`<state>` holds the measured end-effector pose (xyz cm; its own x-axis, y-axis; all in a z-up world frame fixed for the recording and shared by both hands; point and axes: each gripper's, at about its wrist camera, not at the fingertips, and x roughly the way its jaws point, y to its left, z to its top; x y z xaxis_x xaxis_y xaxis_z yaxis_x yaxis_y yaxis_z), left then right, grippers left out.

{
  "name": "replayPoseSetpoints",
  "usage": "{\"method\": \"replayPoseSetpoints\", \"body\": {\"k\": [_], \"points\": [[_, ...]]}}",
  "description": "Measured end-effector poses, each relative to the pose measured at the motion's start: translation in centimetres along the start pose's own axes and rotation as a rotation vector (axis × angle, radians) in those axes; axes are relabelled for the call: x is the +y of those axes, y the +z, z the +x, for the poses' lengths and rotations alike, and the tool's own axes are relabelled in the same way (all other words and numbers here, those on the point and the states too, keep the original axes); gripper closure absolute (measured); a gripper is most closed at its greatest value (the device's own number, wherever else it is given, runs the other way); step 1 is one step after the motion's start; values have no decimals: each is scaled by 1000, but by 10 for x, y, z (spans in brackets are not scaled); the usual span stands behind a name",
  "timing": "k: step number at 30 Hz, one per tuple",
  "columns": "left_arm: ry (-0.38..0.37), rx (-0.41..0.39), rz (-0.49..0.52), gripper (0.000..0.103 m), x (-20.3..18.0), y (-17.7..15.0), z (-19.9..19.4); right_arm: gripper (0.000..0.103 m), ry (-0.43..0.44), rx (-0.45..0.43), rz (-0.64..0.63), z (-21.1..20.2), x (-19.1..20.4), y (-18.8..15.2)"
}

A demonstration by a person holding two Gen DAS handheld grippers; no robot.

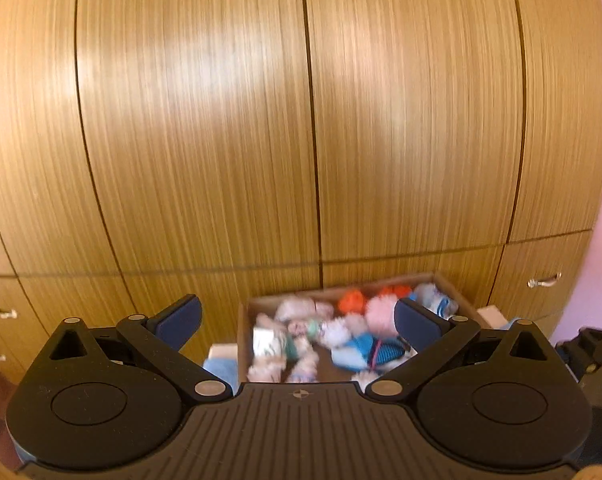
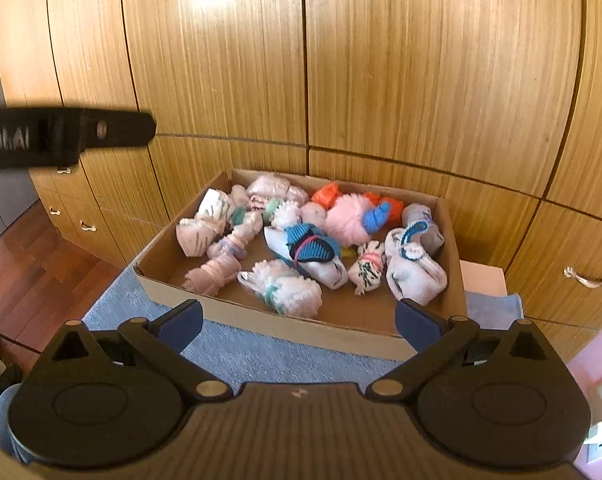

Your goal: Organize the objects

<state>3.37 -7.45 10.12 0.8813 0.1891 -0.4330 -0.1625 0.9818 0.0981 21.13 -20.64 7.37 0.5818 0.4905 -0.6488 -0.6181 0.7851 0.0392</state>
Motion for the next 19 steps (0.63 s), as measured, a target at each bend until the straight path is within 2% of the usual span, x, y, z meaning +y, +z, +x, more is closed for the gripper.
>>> {"method": "replayPoseSetpoints", "body": {"k": [6,16,19], "points": [[-4,-28,27,0,-5,13,-4,1,1,-3,0,0,0,2],[-37,56,-6,1,-7,3,17,1,-10,24,20,15,-2,-3],[-22,78,11,1,-8,-4,22,1,-5,27,25,17,-3,-5]]}}
